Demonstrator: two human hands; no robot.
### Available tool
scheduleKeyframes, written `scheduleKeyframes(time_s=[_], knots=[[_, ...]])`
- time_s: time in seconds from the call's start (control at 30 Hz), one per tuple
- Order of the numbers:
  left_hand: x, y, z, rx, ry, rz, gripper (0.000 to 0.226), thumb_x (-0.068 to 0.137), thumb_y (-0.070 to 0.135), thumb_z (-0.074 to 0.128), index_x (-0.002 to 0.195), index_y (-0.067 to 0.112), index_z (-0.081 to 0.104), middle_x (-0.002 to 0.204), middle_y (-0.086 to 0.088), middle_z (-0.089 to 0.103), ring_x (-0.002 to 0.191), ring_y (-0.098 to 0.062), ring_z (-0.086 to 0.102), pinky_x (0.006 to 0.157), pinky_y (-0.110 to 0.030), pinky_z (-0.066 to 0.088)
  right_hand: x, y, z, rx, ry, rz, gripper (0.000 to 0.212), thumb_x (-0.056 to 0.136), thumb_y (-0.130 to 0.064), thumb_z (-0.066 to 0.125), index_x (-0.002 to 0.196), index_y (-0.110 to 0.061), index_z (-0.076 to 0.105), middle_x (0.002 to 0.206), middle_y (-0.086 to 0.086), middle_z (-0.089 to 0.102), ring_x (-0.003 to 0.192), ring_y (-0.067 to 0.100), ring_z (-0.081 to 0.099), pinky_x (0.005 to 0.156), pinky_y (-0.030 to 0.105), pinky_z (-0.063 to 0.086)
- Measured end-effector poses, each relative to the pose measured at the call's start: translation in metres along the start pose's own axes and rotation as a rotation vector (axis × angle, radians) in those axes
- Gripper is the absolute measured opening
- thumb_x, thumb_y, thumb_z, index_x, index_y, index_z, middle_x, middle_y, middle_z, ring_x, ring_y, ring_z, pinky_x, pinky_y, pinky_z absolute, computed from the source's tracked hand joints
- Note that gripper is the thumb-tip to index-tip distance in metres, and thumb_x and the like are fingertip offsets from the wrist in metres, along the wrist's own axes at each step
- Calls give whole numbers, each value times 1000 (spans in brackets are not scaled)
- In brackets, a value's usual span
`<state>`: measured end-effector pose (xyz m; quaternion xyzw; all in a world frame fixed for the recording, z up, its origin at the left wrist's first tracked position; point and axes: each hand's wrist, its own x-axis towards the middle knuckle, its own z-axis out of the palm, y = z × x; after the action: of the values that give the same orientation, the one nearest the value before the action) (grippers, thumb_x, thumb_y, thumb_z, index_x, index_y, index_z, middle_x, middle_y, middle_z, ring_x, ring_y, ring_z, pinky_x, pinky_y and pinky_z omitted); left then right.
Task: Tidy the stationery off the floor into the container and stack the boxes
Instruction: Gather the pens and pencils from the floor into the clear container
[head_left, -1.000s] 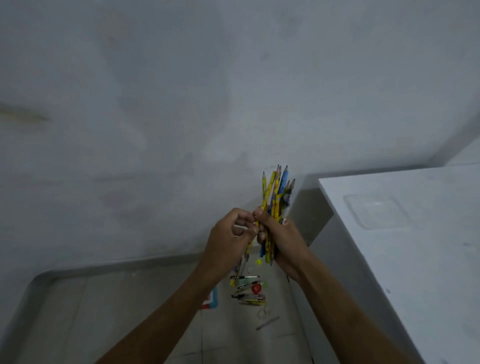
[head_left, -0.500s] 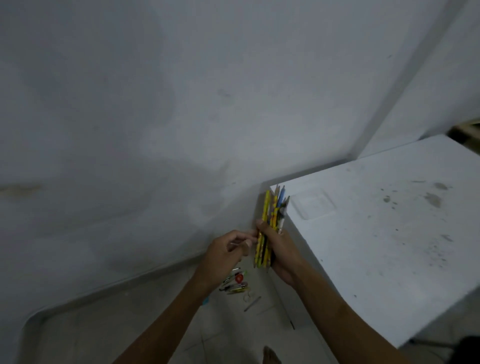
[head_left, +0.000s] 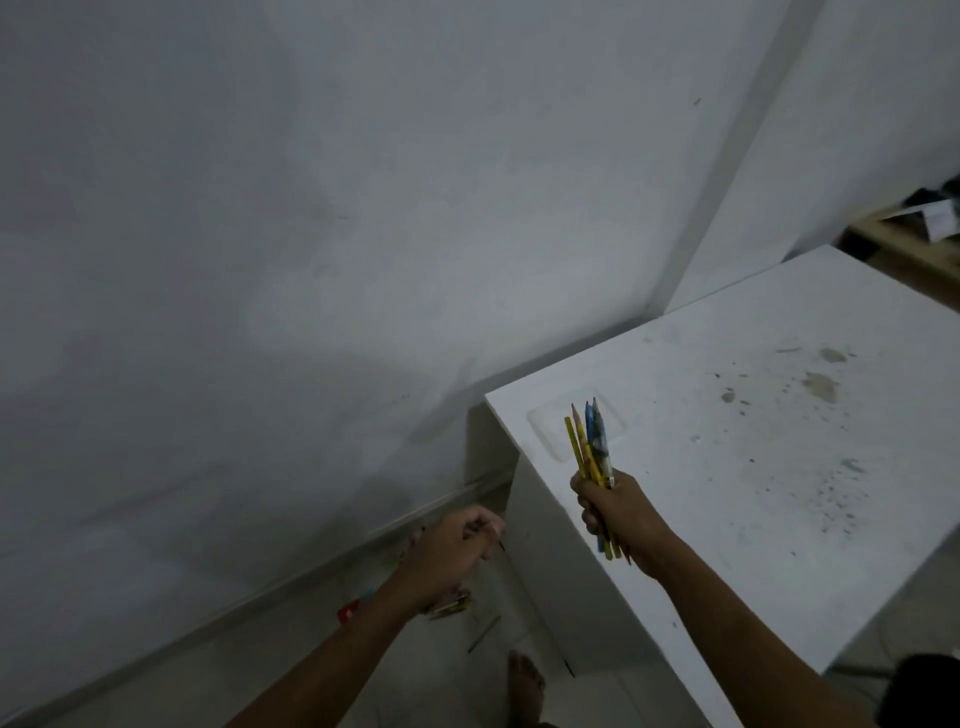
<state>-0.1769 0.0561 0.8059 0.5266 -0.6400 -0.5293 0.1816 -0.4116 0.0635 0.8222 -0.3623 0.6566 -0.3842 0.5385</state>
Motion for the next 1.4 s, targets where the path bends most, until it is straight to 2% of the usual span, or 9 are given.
scheduleKeyframes(time_s=[0.13,0.3,0.5,0.6,0.67,0.8,0.93,1.2,1.4], knots=[[68,19,7,22,41,-78,17,93,29,53,80,39,59,76,16,61,73,-4,61,67,-22,48,57,-12,-37,-421,15,-66,17,92,-23,54,77,-15,49,65,3,52,55,16,48,54,28,42],[137,37,19,-4,104,-177,9,93,24,51,91,26,60,90,4,63,86,-16,61,74,-29,48,127,-14,-79,-1224,-33,-185,25,95,-32,46,118,-22,50,104,10,64,90,32,62,70,33,45],[189,38,37,-121,149,-326,31,95,24,45,123,13,54,119,-9,61,92,-15,57,77,-28,46,193,-21,-101,-1721,-93,-365,29,95,-21,45,123,-24,43,105,4,62,89,26,63,65,31,36],[210,35,50,-203,127,-399,41,95,26,47,134,13,44,115,-9,59,81,-11,55,70,-24,45,219,-24,-102,-1822,-112,-420,28,95,-14,44,122,-21,45,106,6,61,92,26,61,72,34,36],[220,32,54,-250,120,-442,47,95,28,49,138,12,40,111,-10,58,85,-14,57,76,-27,47,230,-23,-100,-1871,-142,-445,27,95,-16,45,122,-20,47,109,7,60,97,27,59,81,37,38],[238,26,63,-396,80,-527,56,96,33,49,144,11,30,131,-15,51,106,-21,55,80,-28,46,249,-17,-97,-1939,-192,-517,25,95,-18,48,120,-19,50,111,7,59,100,27,56,90,39,36],[247,22,72,-564,49,-614,55,96,32,51,143,11,31,138,-20,46,101,-20,53,75,-26,48,259,-4,-88,-1926,-261,-588,27,94,-17,51,120,-16,48,113,10,57,102,28,54,90,40,36],[242,19,81,-543,42,-560,62,98,32,47,149,12,18,143,-11,39,114,-19,50,89,-28,47,265,21,-68,-1816,-344,-581,43,90,-21,60,128,-11,41,120,15,54,108,31,53,94,44,37],[238,22,78,-488,50,-528,57,99,29,43,148,12,20,136,-9,44,109,-16,50,79,-20,48,273,27,-67,-1768,-413,-592,50,90,-22,61,132,-11,35,125,15,52,112,31,52,95,44,38]])
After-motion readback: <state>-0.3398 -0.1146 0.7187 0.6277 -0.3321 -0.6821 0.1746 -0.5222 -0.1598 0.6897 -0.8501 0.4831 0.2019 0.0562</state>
